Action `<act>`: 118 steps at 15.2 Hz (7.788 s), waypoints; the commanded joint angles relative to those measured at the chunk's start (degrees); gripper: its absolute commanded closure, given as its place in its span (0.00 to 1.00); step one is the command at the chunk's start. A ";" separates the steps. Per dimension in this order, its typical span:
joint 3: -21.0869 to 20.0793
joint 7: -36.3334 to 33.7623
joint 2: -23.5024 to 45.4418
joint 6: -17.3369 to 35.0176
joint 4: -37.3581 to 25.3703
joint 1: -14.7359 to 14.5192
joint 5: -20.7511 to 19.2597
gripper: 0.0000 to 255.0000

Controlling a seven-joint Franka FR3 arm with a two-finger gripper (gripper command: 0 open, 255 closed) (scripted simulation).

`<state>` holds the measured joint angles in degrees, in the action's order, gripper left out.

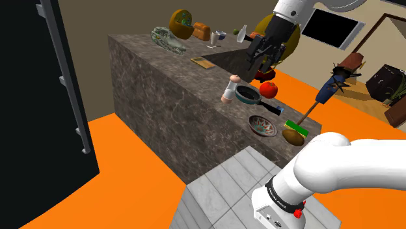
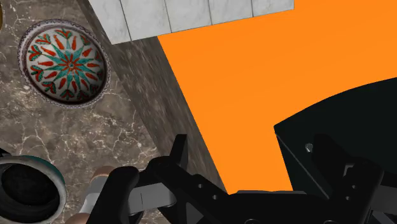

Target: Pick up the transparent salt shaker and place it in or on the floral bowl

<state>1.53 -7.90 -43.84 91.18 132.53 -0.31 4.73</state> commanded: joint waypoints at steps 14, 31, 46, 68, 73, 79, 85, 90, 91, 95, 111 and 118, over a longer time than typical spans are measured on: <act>12.78 15.30 19.06 13.16 -4.78 2.60 -3.05 0.00; 23.66 37.56 55.57 18.66 -30.30 7.60 10.18 0.00; 22.98 40.27 61.46 23.14 -30.70 8.89 13.34 0.00; 23.52 38.38 59.16 16.53 -35.43 8.79 11.67 1.00; 23.70 37.57 58.46 13.05 -38.37 8.86 11.11 1.00; 23.88 36.73 58.06 8.69 -42.45 9.08 10.69 1.00; 24.84 36.47 48.55 8.55 -34.02 8.19 6.64 1.00; 25.19 35.88 37.23 8.42 -24.11 8.47 1.48 1.00; 25.19 35.75 35.03 8.15 -22.40 8.71 0.48 1.00; 24.94 35.39 26.48 6.36 -16.42 10.23 -3.29 1.00; 24.94 36.87 7.61 2.50 -2.22 16.31 -11.08 1.00; 25.90 37.32 7.44 7.72 3.19 16.74 -11.81 1.00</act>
<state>27.31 29.33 -36.12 98.28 134.87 16.27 -6.89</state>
